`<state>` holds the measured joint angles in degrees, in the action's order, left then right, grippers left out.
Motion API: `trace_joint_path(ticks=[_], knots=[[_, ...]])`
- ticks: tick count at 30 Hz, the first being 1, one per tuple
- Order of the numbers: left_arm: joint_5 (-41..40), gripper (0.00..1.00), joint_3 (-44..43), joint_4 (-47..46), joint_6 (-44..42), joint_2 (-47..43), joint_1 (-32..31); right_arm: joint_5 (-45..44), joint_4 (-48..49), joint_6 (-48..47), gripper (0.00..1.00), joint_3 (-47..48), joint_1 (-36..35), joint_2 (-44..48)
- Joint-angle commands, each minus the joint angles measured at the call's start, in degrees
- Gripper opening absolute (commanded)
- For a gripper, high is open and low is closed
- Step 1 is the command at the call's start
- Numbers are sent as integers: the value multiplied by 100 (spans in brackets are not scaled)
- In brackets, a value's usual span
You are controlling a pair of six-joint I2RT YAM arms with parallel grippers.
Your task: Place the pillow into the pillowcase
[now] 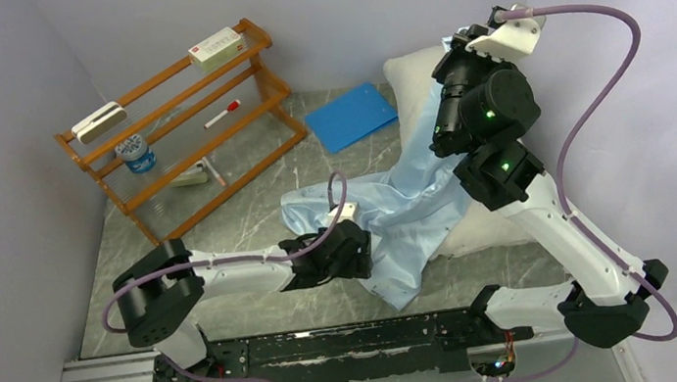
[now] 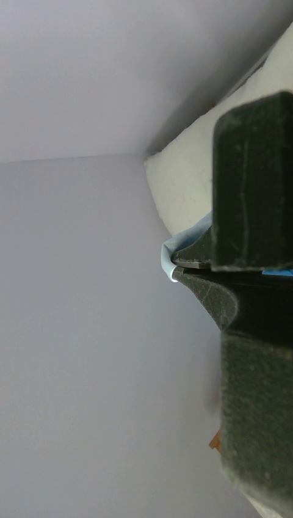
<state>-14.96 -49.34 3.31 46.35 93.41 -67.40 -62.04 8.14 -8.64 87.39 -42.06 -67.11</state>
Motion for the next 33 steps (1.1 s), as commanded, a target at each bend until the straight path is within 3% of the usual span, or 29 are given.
trace_joint_path(ticks=[1,5,11,12,17,21,24,28,33], knots=[[-528,74,-412,495,56,282,-51,93,30,85,0,113,49,75],[-581,69,-365,333,83,295,-80,145,-96,143,0,246,49,-8],[-566,8,-488,336,-112,175,-90,267,-315,291,0,271,54,-51],[-639,5,-530,465,-141,98,-92,270,-315,293,0,239,55,-48],[-1155,5,-570,1166,-223,-815,-90,446,107,37,0,79,115,-89],[-1736,5,-942,2019,-391,-1820,-90,616,43,-406,0,1311,130,-804],[-2119,5,-1503,2683,-566,-2532,-90,653,202,-526,0,1810,128,-945],[-2476,5,-2373,3514,-742,-3348,-92,759,495,-446,0,1790,128,-769],[-2142,5,-3426,3834,-1095,-3993,-90,640,634,-600,0,1567,128,-390]])
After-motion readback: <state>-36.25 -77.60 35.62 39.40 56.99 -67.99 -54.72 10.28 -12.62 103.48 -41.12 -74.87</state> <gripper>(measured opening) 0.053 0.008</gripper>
